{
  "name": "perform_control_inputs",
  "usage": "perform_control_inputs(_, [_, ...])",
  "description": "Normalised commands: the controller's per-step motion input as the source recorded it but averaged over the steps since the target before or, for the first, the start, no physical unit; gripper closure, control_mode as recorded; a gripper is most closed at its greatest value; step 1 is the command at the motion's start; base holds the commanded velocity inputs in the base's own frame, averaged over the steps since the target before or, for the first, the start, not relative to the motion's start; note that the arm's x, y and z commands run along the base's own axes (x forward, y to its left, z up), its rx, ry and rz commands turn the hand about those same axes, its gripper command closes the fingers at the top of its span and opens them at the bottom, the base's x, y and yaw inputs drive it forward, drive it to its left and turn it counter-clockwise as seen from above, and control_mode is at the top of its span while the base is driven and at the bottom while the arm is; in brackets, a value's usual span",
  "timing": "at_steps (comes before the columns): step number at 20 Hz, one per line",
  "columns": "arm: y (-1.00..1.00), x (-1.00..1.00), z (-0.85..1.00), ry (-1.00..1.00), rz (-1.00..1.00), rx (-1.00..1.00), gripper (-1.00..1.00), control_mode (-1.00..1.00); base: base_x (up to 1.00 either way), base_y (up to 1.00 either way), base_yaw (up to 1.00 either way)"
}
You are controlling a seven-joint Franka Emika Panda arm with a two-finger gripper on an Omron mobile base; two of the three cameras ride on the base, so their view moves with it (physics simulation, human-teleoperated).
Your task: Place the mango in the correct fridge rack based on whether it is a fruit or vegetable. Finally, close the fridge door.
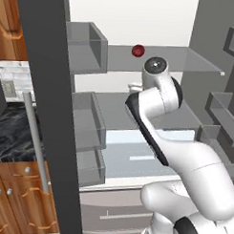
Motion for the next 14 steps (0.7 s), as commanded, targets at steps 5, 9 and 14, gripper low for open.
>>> perform_control_inputs(5, [0.0,0.52,0.85,-0.19,0.0,-0.01,1.0,-1.0,0.0,0.0,0.0])
perform_control_inputs(9, [0.0,0.5,0.66,-0.15,0.0,0.0,1.0,-1.0,0.0,0.0,0.0])
perform_control_inputs(14, [-0.05,0.9,0.11,-0.03,0.0,0.0,1.0,-1.0,0.0,0.0,0.0])
